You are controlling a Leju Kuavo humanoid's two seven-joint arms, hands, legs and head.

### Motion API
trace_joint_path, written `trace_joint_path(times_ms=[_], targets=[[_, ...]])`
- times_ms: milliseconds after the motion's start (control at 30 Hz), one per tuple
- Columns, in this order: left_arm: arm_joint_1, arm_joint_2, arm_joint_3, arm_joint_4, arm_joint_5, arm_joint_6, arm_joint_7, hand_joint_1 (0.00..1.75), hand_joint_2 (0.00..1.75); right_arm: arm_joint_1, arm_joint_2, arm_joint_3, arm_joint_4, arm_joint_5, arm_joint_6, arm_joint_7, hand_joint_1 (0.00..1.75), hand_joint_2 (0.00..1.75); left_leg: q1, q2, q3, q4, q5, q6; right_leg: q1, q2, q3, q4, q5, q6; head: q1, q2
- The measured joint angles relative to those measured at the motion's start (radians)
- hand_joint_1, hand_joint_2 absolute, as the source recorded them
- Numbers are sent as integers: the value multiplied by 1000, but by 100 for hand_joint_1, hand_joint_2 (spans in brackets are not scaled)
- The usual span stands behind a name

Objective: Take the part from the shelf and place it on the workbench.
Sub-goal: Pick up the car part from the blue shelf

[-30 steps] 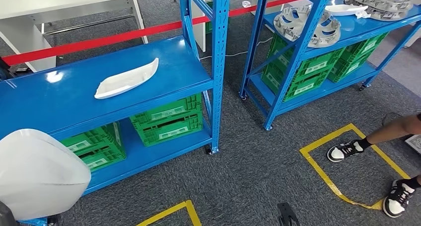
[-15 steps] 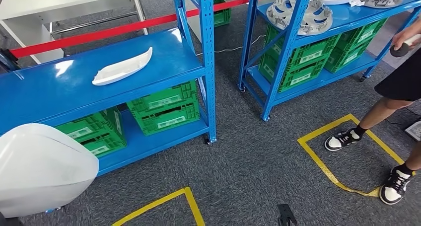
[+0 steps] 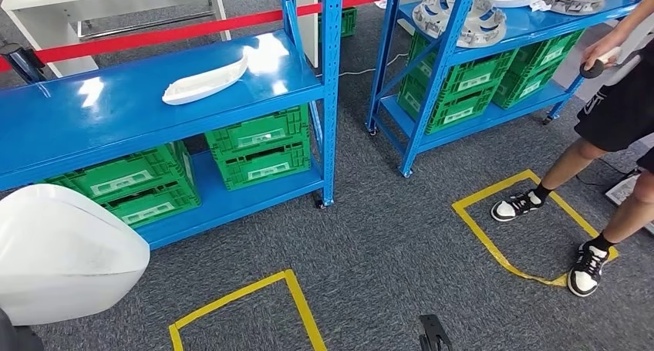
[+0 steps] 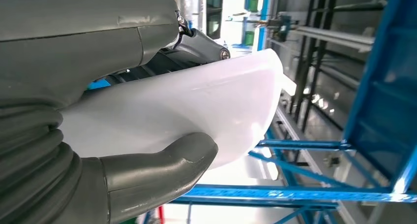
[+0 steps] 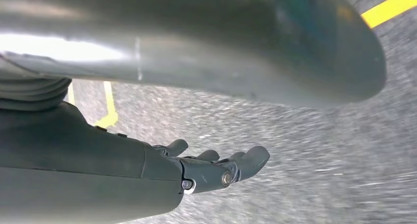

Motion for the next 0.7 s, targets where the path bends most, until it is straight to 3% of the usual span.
trace_joint_path(times_ms=[33, 100, 167, 233, 267, 300, 367, 400, 433, 467, 533, 567, 633, 667, 700], targets=[[-5, 0, -6, 5, -1, -3, 4, 175, 175, 0, 0, -1, 0, -8, -8, 10, 0, 0, -1, 0, -17, 7, 10, -2, 3, 0, 52, -64, 17, -7, 0, 0], [-20, 0, -16, 19, 3, -17, 5, 175, 175, -2, 0, -5, -1, -26, -22, 20, 0, 0, -3, 1, -40, 17, 27, -10, 11, 1, 151, -211, 6, -20, 0, 0], [-36, 1, -25, 41, 10, -39, -4, 175, 175, -2, 0, -16, -2, -50, -35, 16, 0, 0, -4, 3, -46, 16, 44, -21, 16, 1, 181, -276, -12, -28, 2, 0], [-46, 1, -29, 61, 14, -60, -13, 175, 175, 0, 0, -33, -2, -74, -44, 6, 0, 0, -3, 2, -51, 13, 52, -34, 13, 0, 166, -282, 8, -39, 2, 0], [-51, 1, -30, 70, 14, -70, -15, 175, 175, 0, 0, -43, -2, -85, -46, 3, 0, 0, -2, -1, -58, 24, 32, -40, 10, -2, 155, -286, 22, -45, 2, 0], [-55, 1, -30, 76, 15, -81, -16, 175, 175, 0, 0, -52, -2, -93, -46, 2, 0, 0, 0, -3, -70, 51, -6, -46, 7, -4, 142, -289, 37, -51, 1, 0], [-66, 0, -30, 90, 16, -103, -17, 175, 175, 0, 1, -68, -2, -102, -43, 2, 0, 0, 6, -6, -96, 160, -113, -57, 5, -5, 109, -288, 64, -55, 0, 0], [-71, -1, -30, 95, 17, -112, -17, 175, 175, 0, 1, -73, -2, -101, -39, 3, 0, 0, 9, -6, -105, 221, -146, -62, 5, -6, 92, -286, 77, -55, 0, 0], [-77, -4, -30, 101, 18, -119, -17, 175, 175, 0, 1, -76, -2, -95, -34, 5, 0, 0, 12, -6, -104, 268, -154, -66, 5, -6, 73, -283, 91, -53, 0, 0], [-83, -6, -29, 107, 19, -122, -17, 175, 175, 0, 1, -77, -2, -89, -29, 5, 0, 0, 13, -6, -91, 288, -136, -68, 4, -7, 54, -279, 103, -51, 0, 0], [-96, -10, -26, 116, 20, -125, -17, 175, 175, -1, 1, -77, -2, -76, -21, 1, 0, 0, 16, -6, -19, 234, -76, -69, 2, -8, 17, -268, 125, -45, 0, 0], [-103, -11, -21, 118, 23, -125, -16, 175, 175, -2, 1, -77, -2, -71, -16, -4, 0, 0, 17, -6, 37, 162, -73, -68, 2, -8, 2, -262, 135, -40, 0, 0], [-112, -13, -11, 120, 32, -124, -15, 175, 175, -5, -1, -77, -3, -61, -7, -18, 0, 0, 13, -8, 128, 27, -104, -58, 2, -7, -12, -254, 153, -29, 0, 0], [-113, -13, -5, 120, 37, -125, -15, 175, 175, -7, -2, -77, -3, -57, -2, -24, 0, 0, 10, -9, 150, -13, -121, -51, 1, -7, -14, -254, 163, -23, -2, 0], [-112, -14, -1, 121, 42, -126, -15, 175, 175, -7, -4, -77, -3, -56, 0, -28, 0, 0, 7, -9, 151, -23, -119, -41, 1, -7, -14, -257, 174, -15, -4, 0]])
